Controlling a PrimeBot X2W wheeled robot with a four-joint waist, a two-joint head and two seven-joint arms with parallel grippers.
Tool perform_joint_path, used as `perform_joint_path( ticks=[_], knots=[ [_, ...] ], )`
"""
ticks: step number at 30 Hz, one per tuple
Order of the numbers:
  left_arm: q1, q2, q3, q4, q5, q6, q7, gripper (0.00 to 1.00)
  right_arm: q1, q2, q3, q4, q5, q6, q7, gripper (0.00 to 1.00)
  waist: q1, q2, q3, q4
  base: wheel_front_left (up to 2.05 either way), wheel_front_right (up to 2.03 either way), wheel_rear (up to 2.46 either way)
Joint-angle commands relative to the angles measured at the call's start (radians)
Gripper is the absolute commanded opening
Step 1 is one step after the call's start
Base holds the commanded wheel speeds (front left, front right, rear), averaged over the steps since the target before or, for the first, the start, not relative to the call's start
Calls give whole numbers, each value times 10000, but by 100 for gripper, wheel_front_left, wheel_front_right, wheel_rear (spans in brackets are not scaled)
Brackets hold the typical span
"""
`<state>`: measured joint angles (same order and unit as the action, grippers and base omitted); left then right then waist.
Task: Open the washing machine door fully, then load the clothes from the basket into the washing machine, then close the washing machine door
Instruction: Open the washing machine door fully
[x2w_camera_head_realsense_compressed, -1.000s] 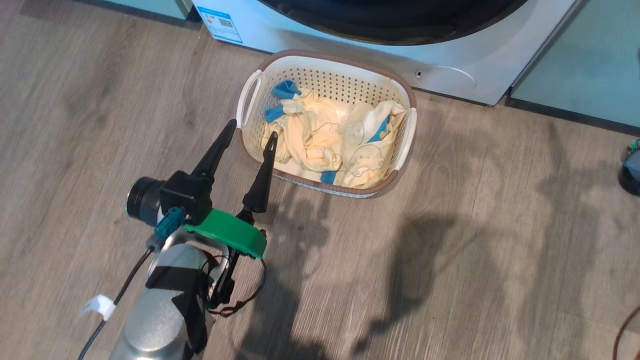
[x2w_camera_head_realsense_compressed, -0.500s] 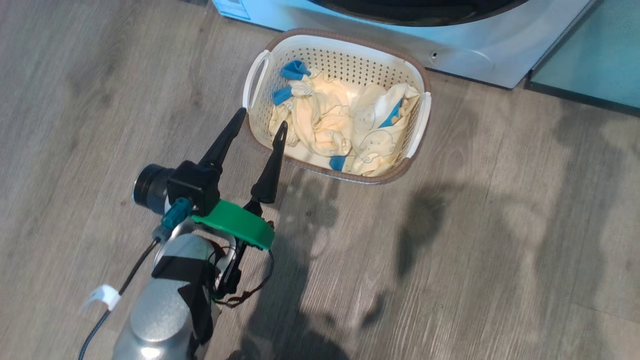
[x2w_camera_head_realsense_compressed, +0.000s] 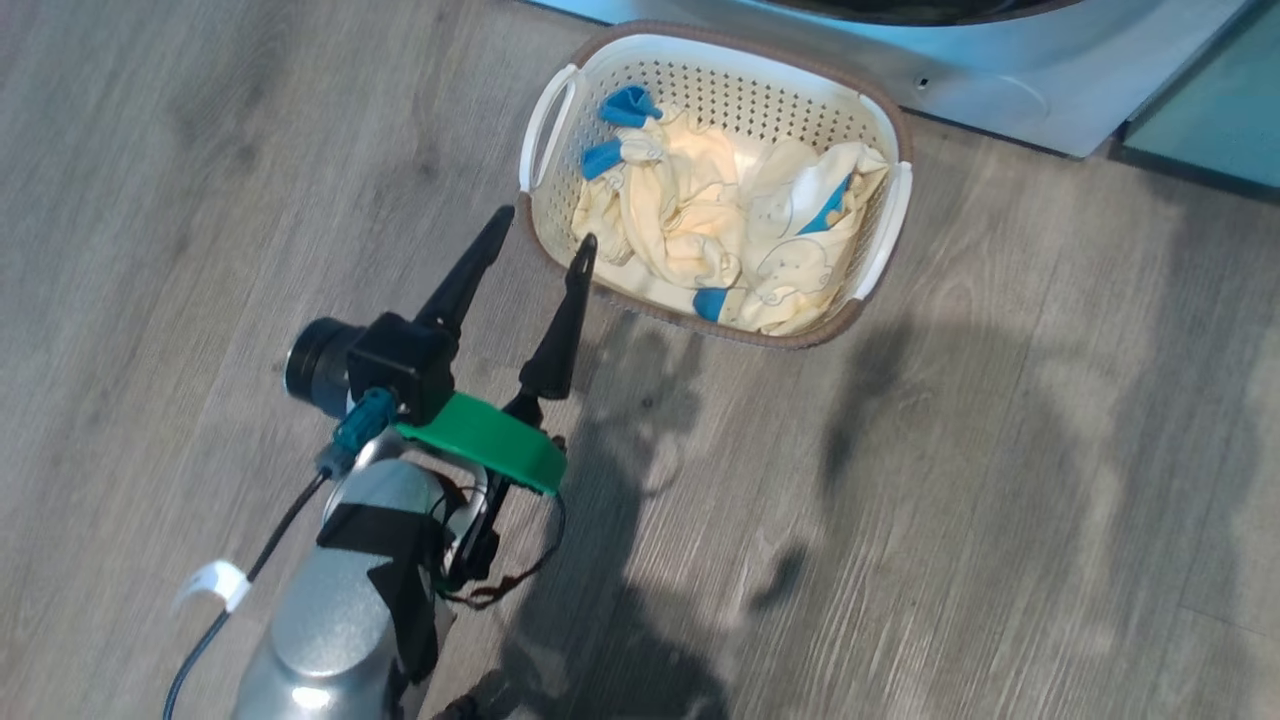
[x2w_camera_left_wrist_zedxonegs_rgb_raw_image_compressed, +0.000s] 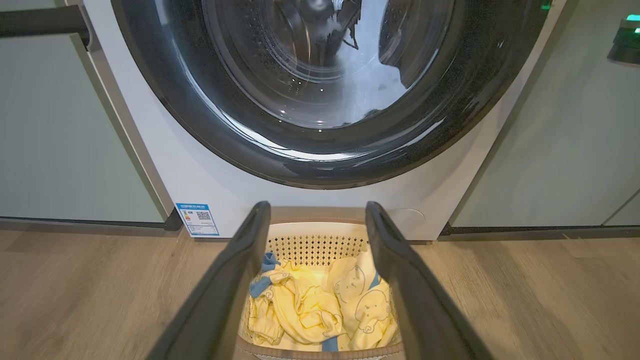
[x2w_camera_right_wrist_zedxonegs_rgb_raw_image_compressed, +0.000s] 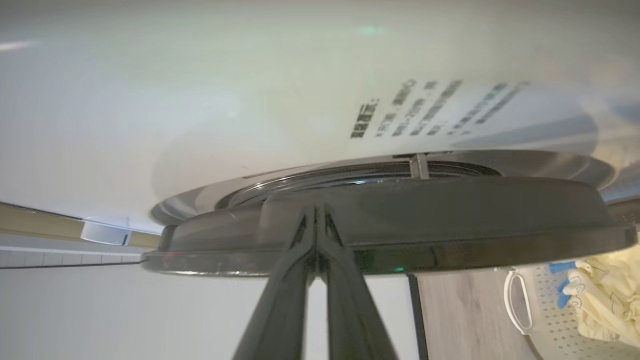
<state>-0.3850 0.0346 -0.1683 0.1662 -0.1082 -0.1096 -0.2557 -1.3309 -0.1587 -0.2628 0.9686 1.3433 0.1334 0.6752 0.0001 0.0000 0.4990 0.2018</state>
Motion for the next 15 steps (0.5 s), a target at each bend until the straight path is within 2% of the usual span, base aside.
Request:
perform_joint_path(
  ticks=[1,15],
  knots=[
    [-272,157,250,-382,-56,88,-61,100,-603,12,111,-210,-103,-27,76,0,-1,0,81,55,0,0,0],
    [-438,157,-45,-435,-265,251,-61,100,-1730,-8,278,579,-774,-27,-103,0,-1,0,384,347,0,0,0]
  ],
)
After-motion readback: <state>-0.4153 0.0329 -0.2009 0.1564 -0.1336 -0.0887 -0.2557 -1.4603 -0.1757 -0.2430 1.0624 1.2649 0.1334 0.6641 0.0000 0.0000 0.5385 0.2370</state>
